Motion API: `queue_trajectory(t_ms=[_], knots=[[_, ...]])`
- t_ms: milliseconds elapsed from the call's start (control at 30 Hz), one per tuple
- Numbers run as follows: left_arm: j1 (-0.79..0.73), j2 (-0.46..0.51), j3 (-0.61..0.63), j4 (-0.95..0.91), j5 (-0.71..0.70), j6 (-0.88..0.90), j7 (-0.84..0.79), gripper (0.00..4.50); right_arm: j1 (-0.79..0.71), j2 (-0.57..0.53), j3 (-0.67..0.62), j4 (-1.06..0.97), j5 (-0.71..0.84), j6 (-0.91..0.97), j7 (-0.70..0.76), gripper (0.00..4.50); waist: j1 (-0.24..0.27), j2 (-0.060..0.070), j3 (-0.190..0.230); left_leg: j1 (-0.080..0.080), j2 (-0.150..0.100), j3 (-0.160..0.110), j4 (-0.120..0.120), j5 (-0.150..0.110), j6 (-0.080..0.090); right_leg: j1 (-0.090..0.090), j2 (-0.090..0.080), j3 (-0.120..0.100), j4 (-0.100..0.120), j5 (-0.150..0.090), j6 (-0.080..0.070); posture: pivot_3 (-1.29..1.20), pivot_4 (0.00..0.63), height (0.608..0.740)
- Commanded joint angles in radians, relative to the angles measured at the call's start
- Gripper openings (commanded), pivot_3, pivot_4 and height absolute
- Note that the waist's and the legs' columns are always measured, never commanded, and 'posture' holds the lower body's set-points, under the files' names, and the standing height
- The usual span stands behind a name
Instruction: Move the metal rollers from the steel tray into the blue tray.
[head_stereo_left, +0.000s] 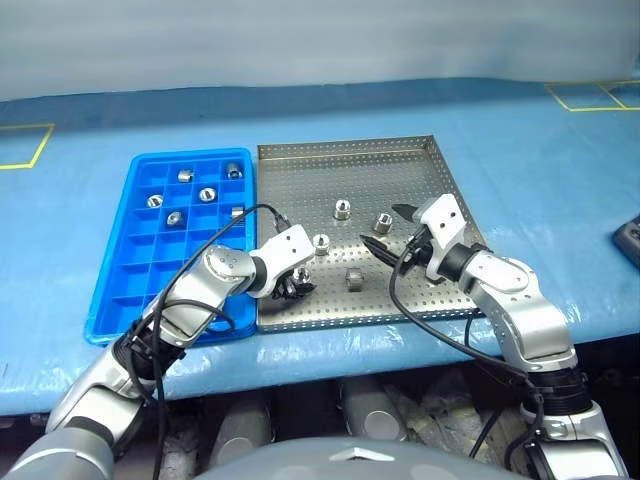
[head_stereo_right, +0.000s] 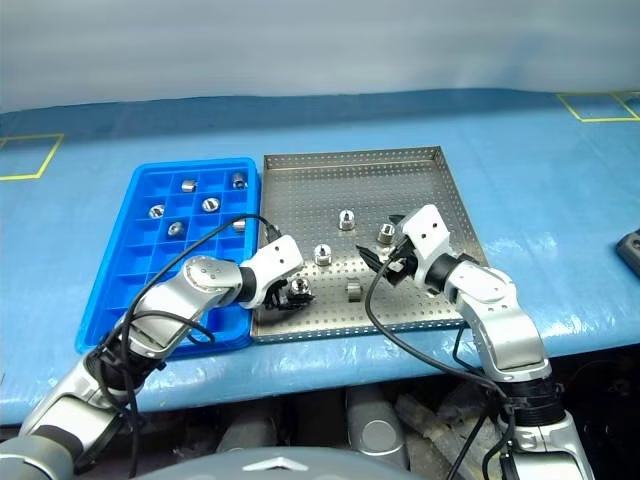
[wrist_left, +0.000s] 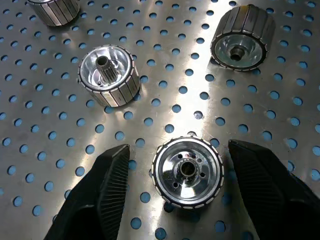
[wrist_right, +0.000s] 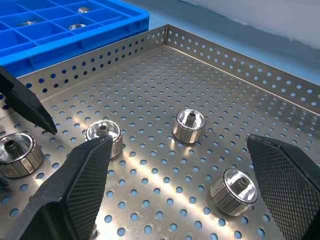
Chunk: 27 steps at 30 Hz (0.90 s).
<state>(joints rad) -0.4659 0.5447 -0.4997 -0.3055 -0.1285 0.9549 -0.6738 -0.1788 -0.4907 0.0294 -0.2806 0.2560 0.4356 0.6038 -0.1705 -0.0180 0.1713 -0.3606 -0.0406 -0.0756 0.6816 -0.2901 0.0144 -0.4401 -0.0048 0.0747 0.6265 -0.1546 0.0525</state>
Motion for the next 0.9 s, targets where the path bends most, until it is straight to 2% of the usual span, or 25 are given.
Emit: queue_trajectory(t_ms=[33, 100, 200, 333, 733, 900], knots=[[-0.012, 0.009, -0.002, 0.022, 0.016, 0.006, -0.004, 3.6, -0.002, 0.004, -0.021, -0.032, 0.003, -0.026, -0.009, 4.5, -0.004, 0.0, 0.0, 0.0, 0.0, 0.0, 0.0, 0.0, 0.0, 0.0, 0.0, 0.0, 0.0, 0.0, 0.0, -0.21, 0.15, 0.74], [-0.012, 0.008, -0.003, 0.026, 0.016, 0.006, -0.007, 3.6, -0.002, 0.005, -0.021, -0.032, 0.002, -0.027, -0.009, 4.5, -0.008, 0.0, 0.0, 0.0, 0.0, 0.0, 0.0, 0.0, 0.0, 0.0, 0.0, 0.0, 0.0, 0.0, 0.0, -0.21, 0.15, 0.74], [-0.011, 0.01, -0.002, 0.032, 0.014, 0.003, -0.013, 3.05, -0.004, 0.005, -0.021, -0.031, 0.0, -0.031, -0.011, 4.5, -0.01, 0.0, 0.0, 0.0, 0.0, 0.0, 0.0, 0.0, 0.0, 0.0, 0.0, 0.001, 0.0, 0.0, 0.0, -0.21, 0.15, 0.74], [-0.011, 0.015, 0.002, 0.031, 0.014, 0.003, -0.016, 1.75, -0.008, 0.007, -0.018, -0.028, -0.002, -0.034, -0.015, 4.5, -0.011, 0.0, 0.0, 0.0, 0.0, 0.0, 0.0, 0.0, 0.0, 0.0, 0.0, 0.001, 0.0, 0.0, 0.001, -0.2, 0.15, 0.74], [-0.005, 0.026, 0.029, 0.011, 0.004, -0.007, -0.028, 1.67, -0.017, 0.022, -0.006, -0.021, -0.008, -0.048, -0.018, 4.5, -0.013, 0.0, 0.0, 0.0, 0.0, 0.0, 0.0, 0.0, 0.0, -0.001, 0.001, 0.003, 0.0, 0.001, 0.001, -0.2, 0.15, 0.74], [0.012, -0.002, 0.107, -0.018, -0.024, -0.012, 0.001, 1.67, -0.017, 0.031, -0.004, -0.021, -0.012, -0.053, -0.018, 4.5, -0.013, 0.0, 0.0, 0.0, 0.001, 0.0, 0.0, 0.0, 0.0, -0.002, 0.001, 0.004, 0.0, 0.001, 0.001, -0.21, 0.15, 0.74]])
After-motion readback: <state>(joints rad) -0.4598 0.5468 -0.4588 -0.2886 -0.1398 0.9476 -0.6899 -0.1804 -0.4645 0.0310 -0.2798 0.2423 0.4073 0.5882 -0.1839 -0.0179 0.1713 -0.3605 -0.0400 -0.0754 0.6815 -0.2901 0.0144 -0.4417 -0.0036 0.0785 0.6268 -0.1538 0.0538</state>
